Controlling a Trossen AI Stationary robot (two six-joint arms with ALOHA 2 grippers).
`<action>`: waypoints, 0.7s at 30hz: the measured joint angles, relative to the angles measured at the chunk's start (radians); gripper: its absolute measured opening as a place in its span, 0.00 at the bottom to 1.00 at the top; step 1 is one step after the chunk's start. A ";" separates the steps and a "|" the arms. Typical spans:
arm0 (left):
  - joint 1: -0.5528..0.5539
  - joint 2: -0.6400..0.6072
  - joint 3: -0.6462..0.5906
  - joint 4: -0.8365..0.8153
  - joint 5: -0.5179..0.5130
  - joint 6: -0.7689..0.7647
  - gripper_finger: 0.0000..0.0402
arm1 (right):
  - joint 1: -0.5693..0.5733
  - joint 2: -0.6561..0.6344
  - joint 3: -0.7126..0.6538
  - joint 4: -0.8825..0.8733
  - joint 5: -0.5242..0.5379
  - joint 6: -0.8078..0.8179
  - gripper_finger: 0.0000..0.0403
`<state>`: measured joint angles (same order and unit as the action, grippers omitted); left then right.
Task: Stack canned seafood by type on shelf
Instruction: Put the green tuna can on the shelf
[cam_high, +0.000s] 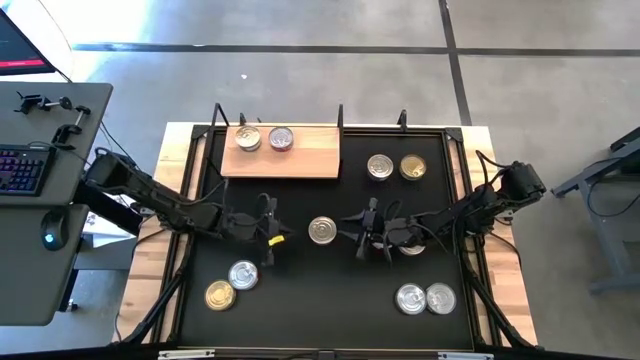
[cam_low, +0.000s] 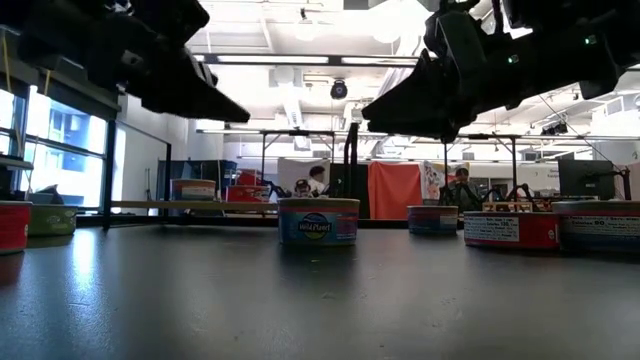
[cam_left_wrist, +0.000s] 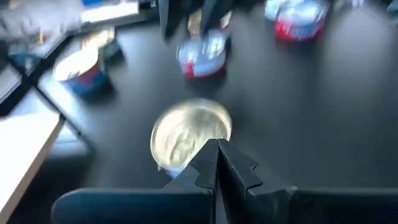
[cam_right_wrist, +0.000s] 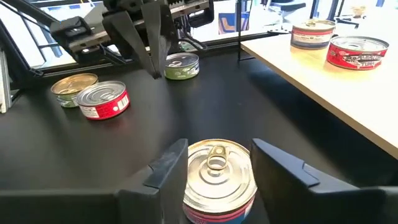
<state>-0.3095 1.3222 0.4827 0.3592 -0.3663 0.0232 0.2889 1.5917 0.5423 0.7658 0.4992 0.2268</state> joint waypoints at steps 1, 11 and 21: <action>-0.005 -0.005 0.018 -0.094 -0.023 -0.027 0.00 | -0.001 0.000 0.000 0.000 0.000 0.000 0.43; -0.045 -0.052 0.286 -1.373 -0.141 -0.963 0.00 | -0.001 0.000 0.000 -0.019 -0.003 -0.027 0.44; -0.063 -0.051 0.250 -1.633 0.034 -1.444 0.00 | -0.001 0.000 0.000 -0.039 -0.004 -0.027 0.44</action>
<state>-0.3721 1.2716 0.7323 -1.2737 -0.3326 -1.4203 0.2874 1.5917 0.5423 0.7273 0.4953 0.2001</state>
